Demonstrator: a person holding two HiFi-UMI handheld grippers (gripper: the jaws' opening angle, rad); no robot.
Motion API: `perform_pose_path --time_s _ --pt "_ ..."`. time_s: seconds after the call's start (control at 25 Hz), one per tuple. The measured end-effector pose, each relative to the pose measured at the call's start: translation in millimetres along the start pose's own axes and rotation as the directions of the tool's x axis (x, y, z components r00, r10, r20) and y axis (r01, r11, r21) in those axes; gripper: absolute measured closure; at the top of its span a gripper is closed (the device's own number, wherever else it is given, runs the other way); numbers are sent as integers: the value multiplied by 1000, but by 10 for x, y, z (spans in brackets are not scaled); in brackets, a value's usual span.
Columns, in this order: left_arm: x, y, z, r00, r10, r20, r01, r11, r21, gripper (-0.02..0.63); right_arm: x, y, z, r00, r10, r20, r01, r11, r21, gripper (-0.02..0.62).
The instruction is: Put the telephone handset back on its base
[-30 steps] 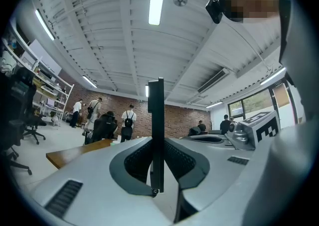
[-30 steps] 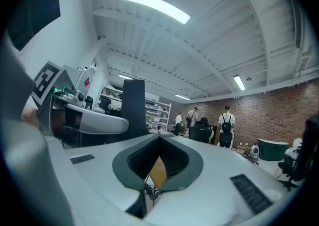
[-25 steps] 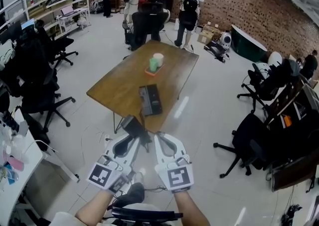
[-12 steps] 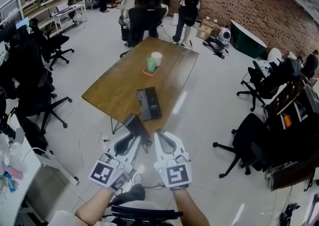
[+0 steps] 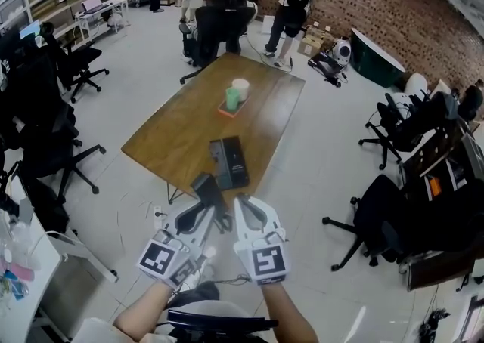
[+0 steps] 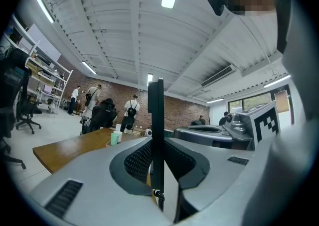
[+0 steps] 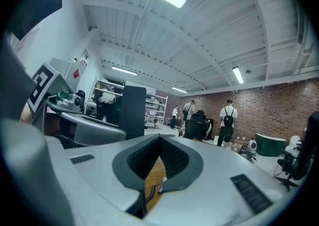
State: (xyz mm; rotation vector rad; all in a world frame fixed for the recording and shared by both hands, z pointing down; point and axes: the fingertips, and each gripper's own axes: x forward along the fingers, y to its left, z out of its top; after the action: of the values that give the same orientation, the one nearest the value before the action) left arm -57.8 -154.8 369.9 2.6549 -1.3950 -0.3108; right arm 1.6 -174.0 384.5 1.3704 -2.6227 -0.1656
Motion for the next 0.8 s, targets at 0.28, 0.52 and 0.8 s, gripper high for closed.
perform_pose_path --time_s 0.28,0.52,0.8 --pt "164 171 -182 999 -25 -39 24 1000 -20 540 210 -33 -82 1000 -15 -18 15 1000 3 592" --pt "338 351 -319 998 -31 -53 30 999 -33 540 404 -84 -164 999 -32 -29 33 999 33 592" --pt "536 557 -554 994 -41 -102 35 997 -64 540 586 -182 -332 997 -45 -71 47 998 39 592"
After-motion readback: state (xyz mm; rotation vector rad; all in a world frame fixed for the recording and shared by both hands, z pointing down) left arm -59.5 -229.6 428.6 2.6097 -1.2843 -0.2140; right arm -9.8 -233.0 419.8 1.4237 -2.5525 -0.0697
